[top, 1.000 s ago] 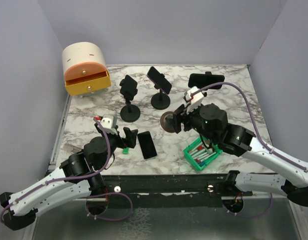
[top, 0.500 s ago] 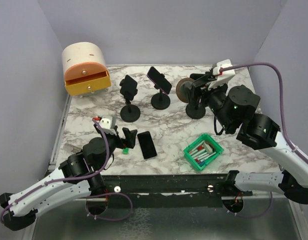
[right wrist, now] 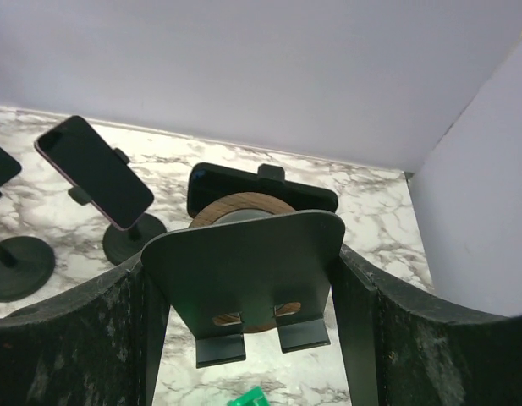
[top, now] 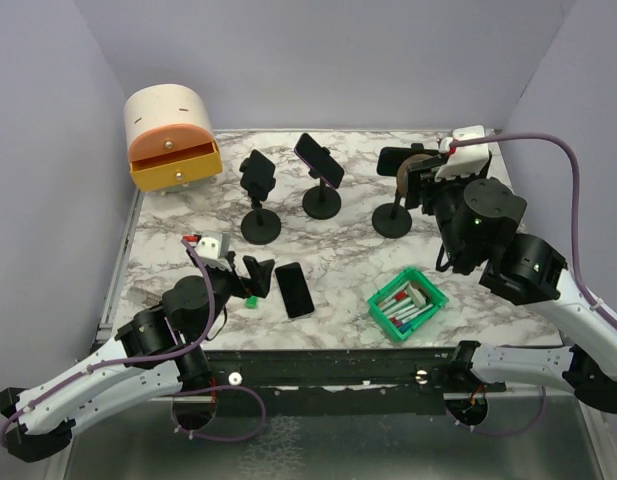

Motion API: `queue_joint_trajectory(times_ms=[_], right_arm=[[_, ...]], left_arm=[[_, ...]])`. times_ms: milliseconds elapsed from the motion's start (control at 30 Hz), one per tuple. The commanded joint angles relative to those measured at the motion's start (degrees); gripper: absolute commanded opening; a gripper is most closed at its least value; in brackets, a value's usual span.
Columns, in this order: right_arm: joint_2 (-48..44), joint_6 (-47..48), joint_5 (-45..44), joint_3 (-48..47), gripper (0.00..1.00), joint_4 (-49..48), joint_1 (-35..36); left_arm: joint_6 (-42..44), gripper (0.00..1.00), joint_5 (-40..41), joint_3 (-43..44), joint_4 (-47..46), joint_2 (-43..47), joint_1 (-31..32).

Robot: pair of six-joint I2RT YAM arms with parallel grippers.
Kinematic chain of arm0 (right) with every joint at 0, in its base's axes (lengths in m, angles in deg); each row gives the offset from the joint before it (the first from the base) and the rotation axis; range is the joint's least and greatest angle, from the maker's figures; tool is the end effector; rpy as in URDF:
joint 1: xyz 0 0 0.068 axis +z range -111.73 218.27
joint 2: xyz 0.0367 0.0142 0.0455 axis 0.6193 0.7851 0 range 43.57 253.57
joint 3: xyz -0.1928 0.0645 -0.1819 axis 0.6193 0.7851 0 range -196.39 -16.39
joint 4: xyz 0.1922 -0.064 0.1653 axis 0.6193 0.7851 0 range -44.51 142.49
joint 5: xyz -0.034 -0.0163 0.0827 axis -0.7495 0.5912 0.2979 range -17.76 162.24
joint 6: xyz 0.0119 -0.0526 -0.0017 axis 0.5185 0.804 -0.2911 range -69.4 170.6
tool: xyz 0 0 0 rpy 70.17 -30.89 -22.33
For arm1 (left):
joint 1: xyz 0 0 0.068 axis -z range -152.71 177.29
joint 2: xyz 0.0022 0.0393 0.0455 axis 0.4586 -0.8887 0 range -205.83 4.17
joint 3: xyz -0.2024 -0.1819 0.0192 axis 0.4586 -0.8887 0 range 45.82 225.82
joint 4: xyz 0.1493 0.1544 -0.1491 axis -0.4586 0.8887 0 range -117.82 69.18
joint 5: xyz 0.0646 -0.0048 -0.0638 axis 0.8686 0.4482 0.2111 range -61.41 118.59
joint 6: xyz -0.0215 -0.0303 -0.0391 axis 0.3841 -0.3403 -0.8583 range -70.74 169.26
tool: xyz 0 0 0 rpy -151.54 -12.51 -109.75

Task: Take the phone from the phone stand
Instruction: Place the phone stand at the center of the board.

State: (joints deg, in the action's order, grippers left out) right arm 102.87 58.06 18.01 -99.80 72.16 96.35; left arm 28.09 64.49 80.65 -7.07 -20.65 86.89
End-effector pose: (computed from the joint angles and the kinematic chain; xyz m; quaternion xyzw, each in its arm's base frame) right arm 0.1192 0.1368 0.4911 -0.0833 0.7114 -0.0348 0.6969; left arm 0.0748 -0.0864 0.3068 0.0555 0.7566 -0.2123 0.6160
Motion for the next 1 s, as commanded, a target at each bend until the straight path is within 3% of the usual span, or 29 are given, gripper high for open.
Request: queue_joint_trajectory(times_ms=[0,167,467,733,967], right_arm=[[-2.1,-1.1,-4.5,2.4,0.35,2.8,-0.5],[-4.2,-11.5,-3.0,9.6,0.34,9.7,-1.1],[-10.3,-22.7,2.9,24.9,0.34,9.6,-5.8],[-10.9,-22.3,22.0,34.1,0.32,-0.5,-27.5],[-9.3,-26.4,28.0,38.3,0.33,-6.8,-42.7]], left_arm=[[0.0,0.97,-2.2,-0.3,0.2,0.2,-0.2],[0.0,0.97,-3.0,-0.3,0.1,-0.2,-0.2],[-0.2,0.98,-4.3,-0.5,-0.3,-0.9,-0.2],[-0.2,0.97,-5.0,-0.5,-0.3,-1.3,-0.2],[-0.4,0.98,-5.6,-0.4,-0.4,-0.6,-0.2]])
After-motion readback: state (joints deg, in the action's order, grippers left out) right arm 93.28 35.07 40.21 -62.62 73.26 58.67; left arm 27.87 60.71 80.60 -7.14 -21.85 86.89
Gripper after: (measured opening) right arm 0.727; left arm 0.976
